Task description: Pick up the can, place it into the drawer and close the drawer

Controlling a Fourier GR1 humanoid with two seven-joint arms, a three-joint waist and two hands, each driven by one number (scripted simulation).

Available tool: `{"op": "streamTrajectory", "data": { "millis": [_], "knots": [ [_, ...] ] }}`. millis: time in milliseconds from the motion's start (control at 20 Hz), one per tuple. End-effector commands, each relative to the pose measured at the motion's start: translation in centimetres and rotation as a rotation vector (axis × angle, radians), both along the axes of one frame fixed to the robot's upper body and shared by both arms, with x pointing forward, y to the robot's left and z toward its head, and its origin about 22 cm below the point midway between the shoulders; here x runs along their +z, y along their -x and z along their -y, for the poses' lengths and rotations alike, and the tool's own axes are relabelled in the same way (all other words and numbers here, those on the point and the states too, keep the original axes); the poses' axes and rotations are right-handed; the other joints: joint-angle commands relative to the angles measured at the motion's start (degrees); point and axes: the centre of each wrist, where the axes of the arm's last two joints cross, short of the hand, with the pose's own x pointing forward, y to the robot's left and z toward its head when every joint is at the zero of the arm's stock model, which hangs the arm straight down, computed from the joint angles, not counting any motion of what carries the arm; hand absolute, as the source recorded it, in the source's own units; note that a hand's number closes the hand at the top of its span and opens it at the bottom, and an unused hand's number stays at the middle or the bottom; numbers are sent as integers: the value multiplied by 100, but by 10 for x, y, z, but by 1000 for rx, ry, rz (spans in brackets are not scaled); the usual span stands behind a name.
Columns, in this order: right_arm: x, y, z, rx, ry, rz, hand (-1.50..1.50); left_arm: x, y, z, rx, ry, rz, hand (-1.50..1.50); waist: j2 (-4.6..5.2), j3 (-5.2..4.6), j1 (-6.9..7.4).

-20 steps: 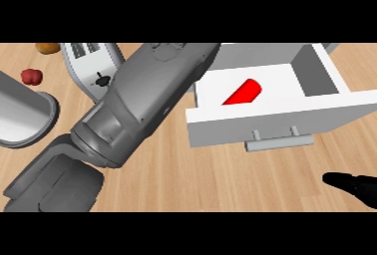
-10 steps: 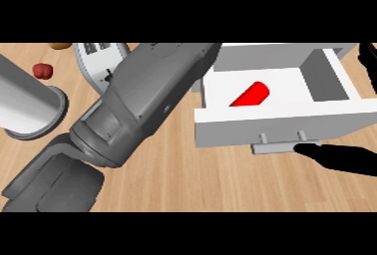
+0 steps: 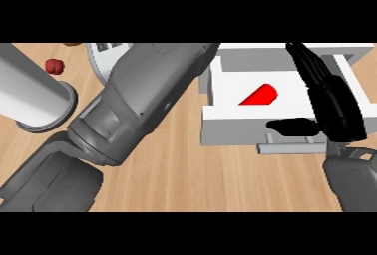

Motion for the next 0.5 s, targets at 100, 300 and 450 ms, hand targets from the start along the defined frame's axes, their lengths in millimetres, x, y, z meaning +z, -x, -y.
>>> {"op": "streamTrajectory", "data": {
  "millis": [100,300,450],
  "knots": [
    [-43,-26,-23,-15,169,-5,-150,-4,-9,-19,-20,20,-8,-150,-35,-4,91],
    [-73,-45,-26,-27,165,12,-150,20,-14,-35,18,10,-12,-150,-51,0,121],
    [-80,-69,-29,-64,186,14,-150,11,-10,-31,11,31,-16,-150,-79,-3,257]
  ]
}}
